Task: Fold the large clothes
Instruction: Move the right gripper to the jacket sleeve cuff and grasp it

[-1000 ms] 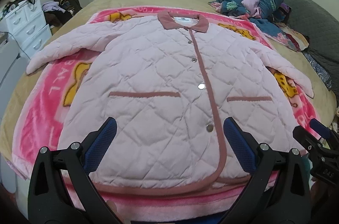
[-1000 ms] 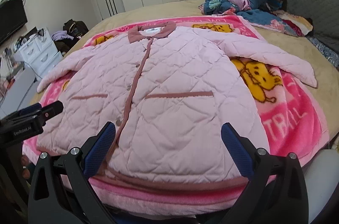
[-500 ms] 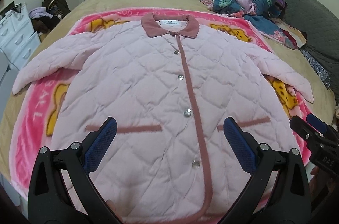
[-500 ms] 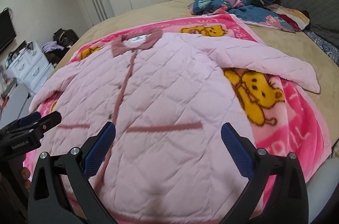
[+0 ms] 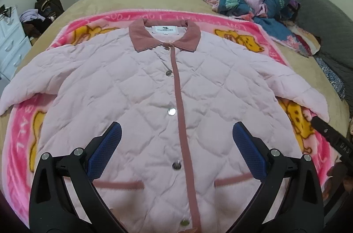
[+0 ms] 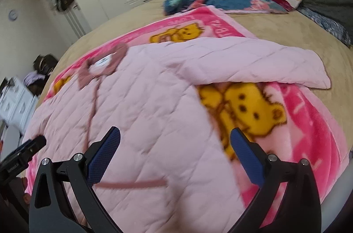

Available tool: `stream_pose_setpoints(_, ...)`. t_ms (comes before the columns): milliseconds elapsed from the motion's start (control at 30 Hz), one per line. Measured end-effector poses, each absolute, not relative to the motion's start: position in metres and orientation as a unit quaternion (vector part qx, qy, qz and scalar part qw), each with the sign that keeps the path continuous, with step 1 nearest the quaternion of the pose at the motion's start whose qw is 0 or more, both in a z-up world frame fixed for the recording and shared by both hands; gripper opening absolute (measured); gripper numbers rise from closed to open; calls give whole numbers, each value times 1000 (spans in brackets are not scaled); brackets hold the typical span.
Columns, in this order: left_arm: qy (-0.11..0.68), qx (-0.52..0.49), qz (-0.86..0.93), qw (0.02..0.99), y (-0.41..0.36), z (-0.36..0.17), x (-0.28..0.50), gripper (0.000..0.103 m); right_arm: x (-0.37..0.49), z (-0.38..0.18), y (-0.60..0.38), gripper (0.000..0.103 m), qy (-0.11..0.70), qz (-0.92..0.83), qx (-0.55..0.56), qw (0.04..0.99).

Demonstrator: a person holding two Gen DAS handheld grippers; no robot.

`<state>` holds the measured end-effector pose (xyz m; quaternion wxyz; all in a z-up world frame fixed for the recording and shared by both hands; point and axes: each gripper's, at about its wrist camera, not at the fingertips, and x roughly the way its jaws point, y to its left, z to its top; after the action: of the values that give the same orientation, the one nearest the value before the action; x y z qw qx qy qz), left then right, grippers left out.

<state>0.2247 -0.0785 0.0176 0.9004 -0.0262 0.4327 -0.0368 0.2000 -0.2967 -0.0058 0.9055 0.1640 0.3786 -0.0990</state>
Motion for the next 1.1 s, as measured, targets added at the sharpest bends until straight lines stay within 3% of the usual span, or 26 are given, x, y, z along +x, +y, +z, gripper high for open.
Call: stream_pose_setpoints(1100,479,3,-44,877,-160,-45,348,94,268,-93,-518,99,366,-266,371,811)
